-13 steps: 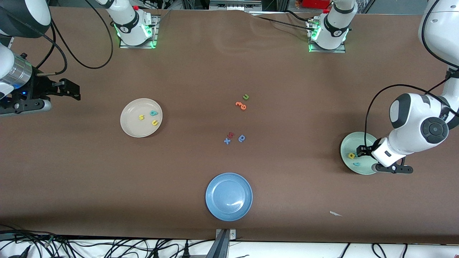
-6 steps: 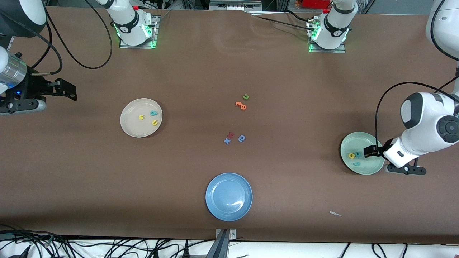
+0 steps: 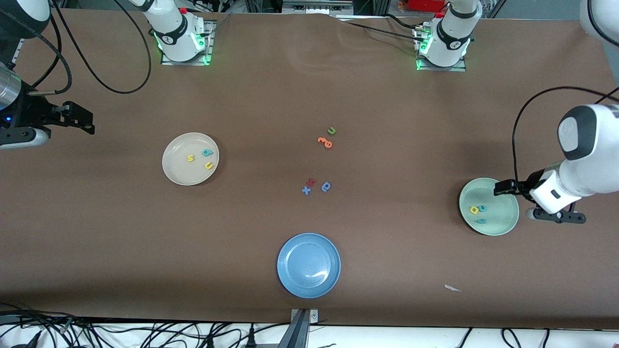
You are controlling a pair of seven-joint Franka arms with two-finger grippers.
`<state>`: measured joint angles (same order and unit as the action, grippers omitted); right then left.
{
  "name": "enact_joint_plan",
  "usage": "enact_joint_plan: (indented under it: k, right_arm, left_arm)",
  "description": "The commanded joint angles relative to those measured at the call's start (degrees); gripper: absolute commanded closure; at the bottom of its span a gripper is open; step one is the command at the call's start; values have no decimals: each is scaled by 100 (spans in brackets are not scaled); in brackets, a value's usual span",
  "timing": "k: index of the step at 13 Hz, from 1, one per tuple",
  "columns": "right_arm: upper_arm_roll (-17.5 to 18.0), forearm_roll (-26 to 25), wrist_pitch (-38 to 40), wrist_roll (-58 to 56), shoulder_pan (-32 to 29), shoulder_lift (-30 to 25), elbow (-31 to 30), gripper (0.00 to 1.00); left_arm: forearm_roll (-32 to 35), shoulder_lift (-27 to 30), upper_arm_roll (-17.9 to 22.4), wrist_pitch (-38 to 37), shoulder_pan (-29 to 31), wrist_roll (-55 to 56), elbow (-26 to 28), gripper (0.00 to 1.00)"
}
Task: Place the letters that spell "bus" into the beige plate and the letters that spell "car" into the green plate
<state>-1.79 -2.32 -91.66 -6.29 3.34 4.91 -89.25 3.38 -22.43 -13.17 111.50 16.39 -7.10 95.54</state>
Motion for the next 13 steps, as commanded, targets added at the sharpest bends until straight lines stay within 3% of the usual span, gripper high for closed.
enact_joint_plan:
  k: [1,4,8,13]
  right_arm:
    - [-15,-22,228,75,44,1,83,0]
    - [-14,-66,228,75,18,1,83,0]
    - [3,-67,228,84,61,19,83,0]
    - [12,-58,228,277,62,19,83,0]
  left_arm:
    - [-258,878,936,-557,-1029,-116,237,0]
    - [-573,1537,1483,-1225,-1533,-81,167,0]
    - [-522,2171,1493,-1526,-1534,-81,131,0]
    - [-566,2199,1484,-1526,-1411,-186,-9,0]
